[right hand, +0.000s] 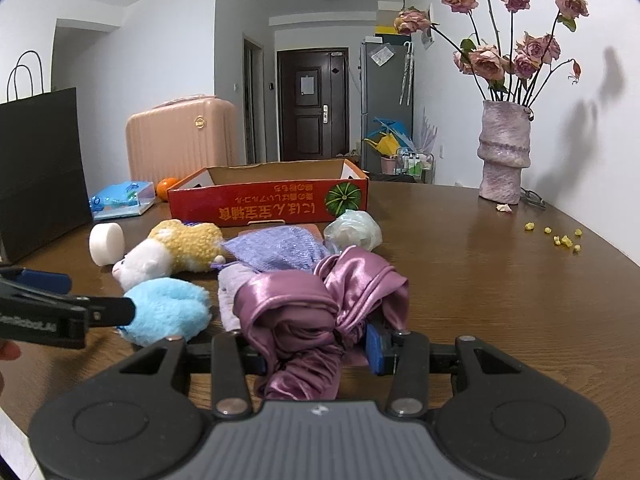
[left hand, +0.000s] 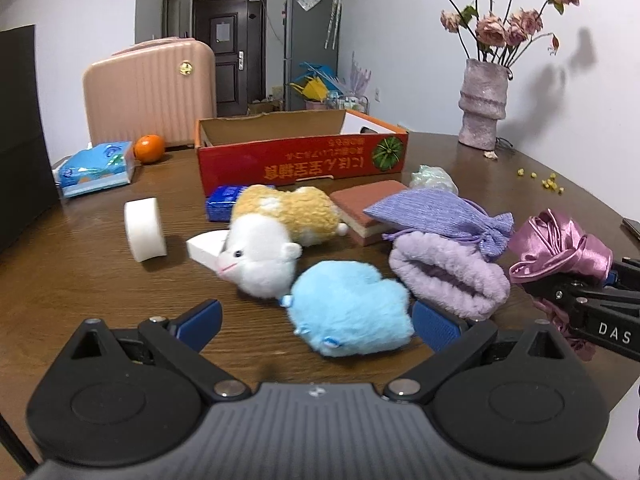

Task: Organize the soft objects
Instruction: 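Lower the left gripper onto the light-blue plush while the right gripper holds the scrunchies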

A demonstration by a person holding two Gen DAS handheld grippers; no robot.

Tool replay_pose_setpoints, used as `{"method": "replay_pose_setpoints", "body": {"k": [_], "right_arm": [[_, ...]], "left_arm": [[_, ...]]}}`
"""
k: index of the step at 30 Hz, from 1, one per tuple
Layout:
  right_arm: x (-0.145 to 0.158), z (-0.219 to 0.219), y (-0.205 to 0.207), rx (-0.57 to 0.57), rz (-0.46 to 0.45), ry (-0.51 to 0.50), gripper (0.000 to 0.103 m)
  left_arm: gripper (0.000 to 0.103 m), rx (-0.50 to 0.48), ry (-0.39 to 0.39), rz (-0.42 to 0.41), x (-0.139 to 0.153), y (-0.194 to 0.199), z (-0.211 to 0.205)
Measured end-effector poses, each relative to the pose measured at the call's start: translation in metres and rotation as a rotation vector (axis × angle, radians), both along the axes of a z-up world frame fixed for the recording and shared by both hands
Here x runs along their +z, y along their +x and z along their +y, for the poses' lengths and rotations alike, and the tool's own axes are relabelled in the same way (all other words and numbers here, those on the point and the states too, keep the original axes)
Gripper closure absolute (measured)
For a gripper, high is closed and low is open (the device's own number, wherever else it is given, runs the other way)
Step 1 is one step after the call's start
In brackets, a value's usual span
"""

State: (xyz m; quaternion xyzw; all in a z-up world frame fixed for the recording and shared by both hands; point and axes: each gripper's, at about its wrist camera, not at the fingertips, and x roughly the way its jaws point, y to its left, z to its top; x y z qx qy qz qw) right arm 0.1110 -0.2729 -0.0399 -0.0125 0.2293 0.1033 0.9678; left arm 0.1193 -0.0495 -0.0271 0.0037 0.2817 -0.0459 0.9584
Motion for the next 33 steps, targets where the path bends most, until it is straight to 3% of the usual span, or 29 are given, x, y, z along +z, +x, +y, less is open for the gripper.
{"method": "replay_pose_setpoints", "body": {"k": [14, 27, 33], "right_arm": [[-0.003, -0.017, 0.011, -0.012, -0.005, 0.011, 0.060], [-0.008, -0.020, 0.023, -0.002, 0.001, 0.012, 0.060], [-0.009, -0.020, 0.025, -0.002, 0.005, 0.014, 0.060]], "left_arm": [[0.000, 0.007, 0.029, 0.079, -0.009, 0.036, -0.034], [0.000, 0.081, 0.075, 0.136, -0.026, 0.060, -0.050], [0.020, 0.071, 0.066, 0.155, -0.032, 0.062, -0.049]]}}
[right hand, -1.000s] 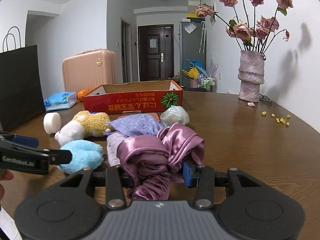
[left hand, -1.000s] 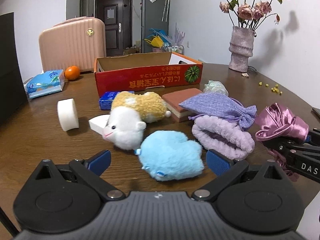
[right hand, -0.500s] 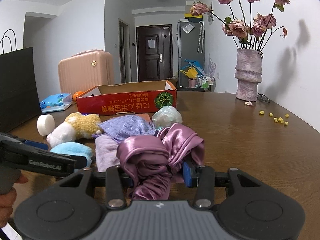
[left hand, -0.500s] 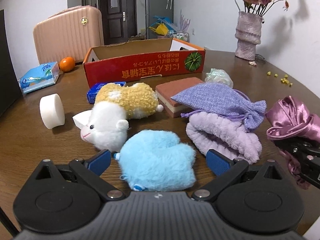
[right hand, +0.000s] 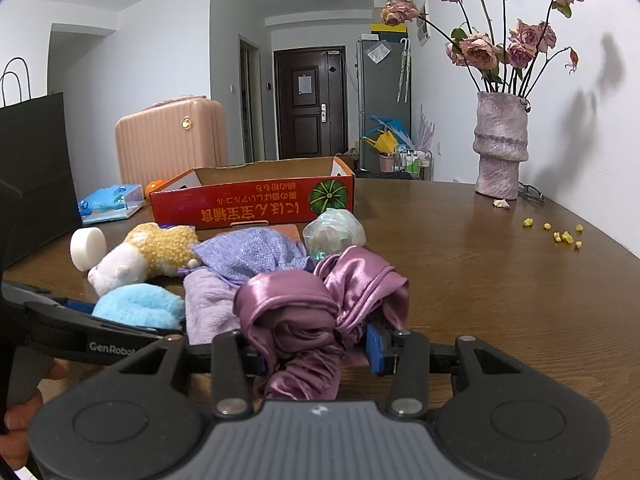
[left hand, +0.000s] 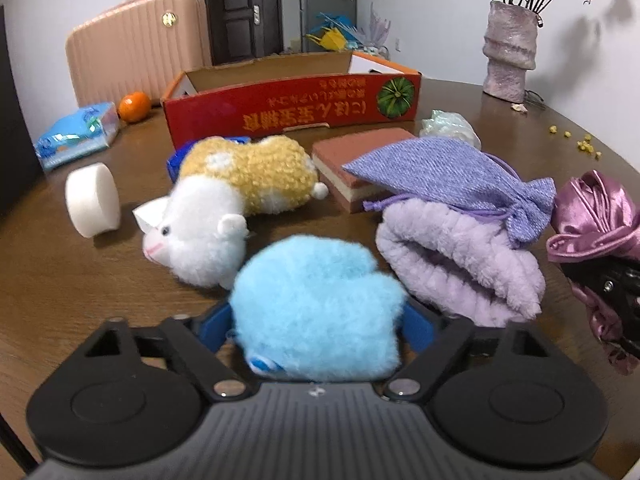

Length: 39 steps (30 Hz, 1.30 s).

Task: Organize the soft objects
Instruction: 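Lower the left gripper onto the light-blue plush while the right gripper holds the scrunchies, then carry the blue plush and pink scrunchies with both grippers over the cardboard box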

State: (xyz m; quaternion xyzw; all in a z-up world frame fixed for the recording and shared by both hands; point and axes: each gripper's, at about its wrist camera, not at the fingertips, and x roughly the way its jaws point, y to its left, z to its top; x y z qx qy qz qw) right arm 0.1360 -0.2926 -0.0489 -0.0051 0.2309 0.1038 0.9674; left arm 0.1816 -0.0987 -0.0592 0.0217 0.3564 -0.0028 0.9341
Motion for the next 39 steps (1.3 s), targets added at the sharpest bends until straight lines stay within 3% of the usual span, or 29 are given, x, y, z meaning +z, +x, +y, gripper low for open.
{"method": "replay_pose_setpoints", "body": {"k": [12, 27, 39], "right_arm": [[0.003, 0.003, -0.003, 0.004, -0.008, -0.008, 0.060], [0.027, 0.009, -0.013, 0.025, -0.072, -0.019, 0.060], [0.051, 0.019, 0.002, 0.076, -0.138, -0.011, 0.060]], "left_arm": [[0.028, -0.034, -0.044, -0.011, 0.001, -0.011, 0.007], [0.028, -0.044, -0.059, -0.143, 0.032, -0.035, 0.018], [0.028, -0.022, -0.050, -0.216, 0.055, -0.033, 0.028]]}}
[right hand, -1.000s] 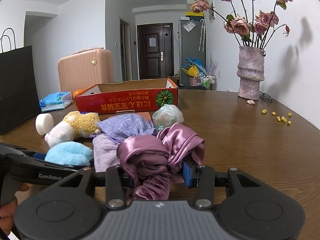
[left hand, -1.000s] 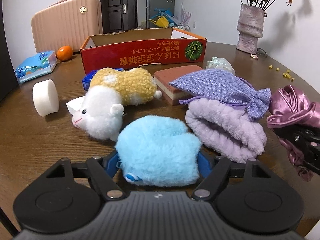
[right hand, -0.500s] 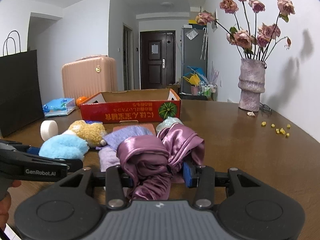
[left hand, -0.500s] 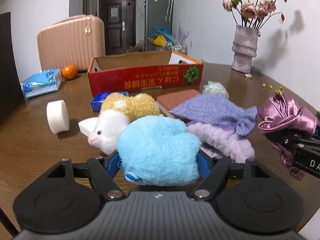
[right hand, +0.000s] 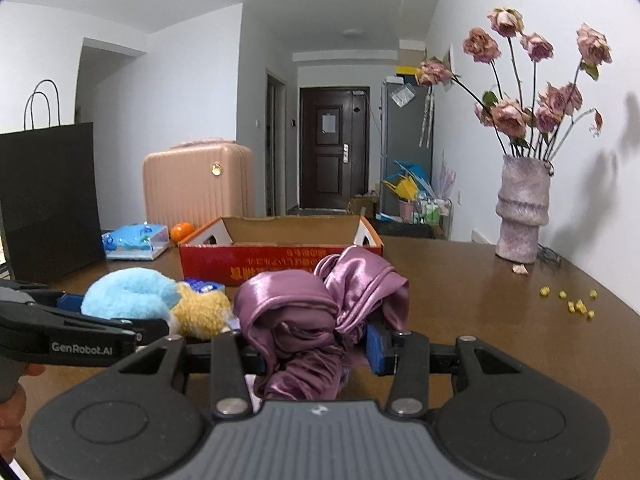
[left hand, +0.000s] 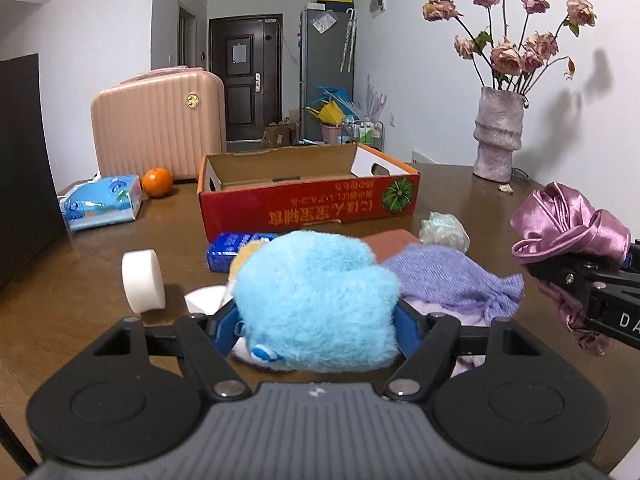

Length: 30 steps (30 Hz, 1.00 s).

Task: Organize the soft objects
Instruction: 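Carry the blue plush and pink scrunchies with both grippers over the cardboard box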

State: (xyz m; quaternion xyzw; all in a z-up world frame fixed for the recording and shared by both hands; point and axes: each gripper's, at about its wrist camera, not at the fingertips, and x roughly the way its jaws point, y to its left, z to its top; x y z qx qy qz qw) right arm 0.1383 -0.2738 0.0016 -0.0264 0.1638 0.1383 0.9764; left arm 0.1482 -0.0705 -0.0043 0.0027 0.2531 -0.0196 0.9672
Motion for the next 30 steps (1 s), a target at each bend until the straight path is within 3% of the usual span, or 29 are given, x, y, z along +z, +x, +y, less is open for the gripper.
{"method": "replay_pose_setpoints", "body": {"k": [30], "right_arm": [[0.038, 0.038, 0.096, 0.064, -0.082, -0.031, 0.060]], "left_arm": [[0.028, 0.061, -0.008, -0.133, 0.045, 0.069, 0.030]]}}
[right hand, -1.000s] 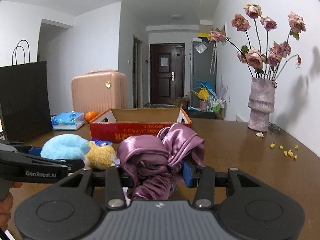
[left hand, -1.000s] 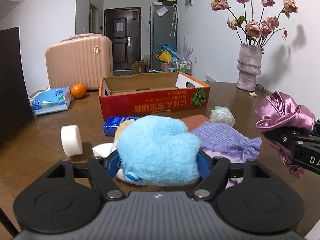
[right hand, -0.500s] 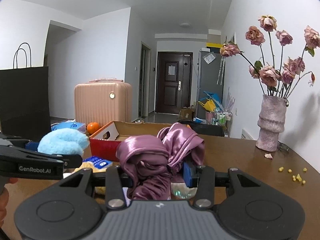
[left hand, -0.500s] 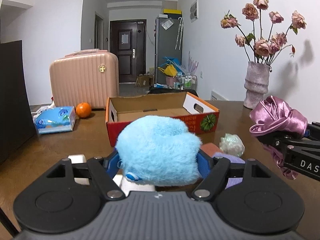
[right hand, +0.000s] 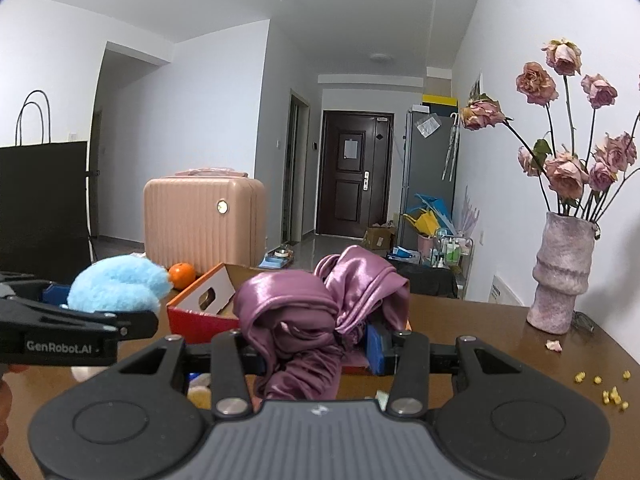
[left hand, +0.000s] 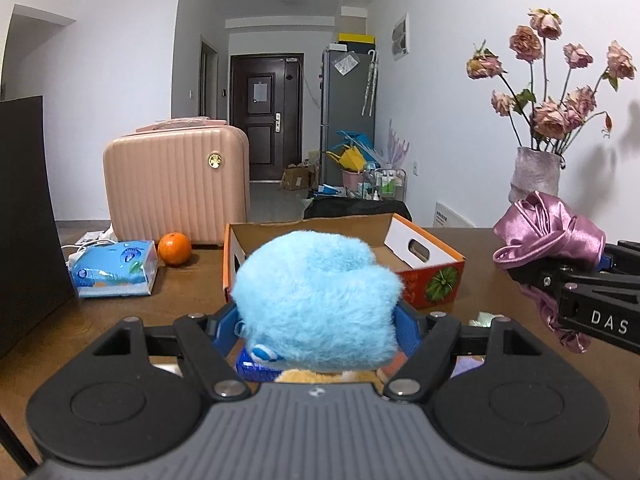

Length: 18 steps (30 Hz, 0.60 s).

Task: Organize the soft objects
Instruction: 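Carry the blue plush and pink scrunchies with both grippers over the cardboard box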

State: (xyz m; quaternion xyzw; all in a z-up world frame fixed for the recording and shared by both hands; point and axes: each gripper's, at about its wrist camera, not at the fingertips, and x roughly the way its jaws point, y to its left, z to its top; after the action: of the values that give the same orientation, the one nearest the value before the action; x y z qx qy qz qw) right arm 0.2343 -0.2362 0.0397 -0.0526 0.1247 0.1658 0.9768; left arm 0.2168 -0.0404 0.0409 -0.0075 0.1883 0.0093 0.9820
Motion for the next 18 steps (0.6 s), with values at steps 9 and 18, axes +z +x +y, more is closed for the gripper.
{"method": "replay_pose_setpoints", "body": {"k": [9, 18], "right_arm": [[0.012, 0.004, 0.038, -0.011, -0.012, 0.019, 0.060], [0.014, 0.011, 0.073, -0.004, 0.007, 0.019, 0.060]], "left_arm": [[0.028, 0.034, -0.025, -0.024, 0.008, 0.030, 0.009], [0.028, 0.072, -0.057, -0.035, 0.011, 0.061, 0.019]]}}
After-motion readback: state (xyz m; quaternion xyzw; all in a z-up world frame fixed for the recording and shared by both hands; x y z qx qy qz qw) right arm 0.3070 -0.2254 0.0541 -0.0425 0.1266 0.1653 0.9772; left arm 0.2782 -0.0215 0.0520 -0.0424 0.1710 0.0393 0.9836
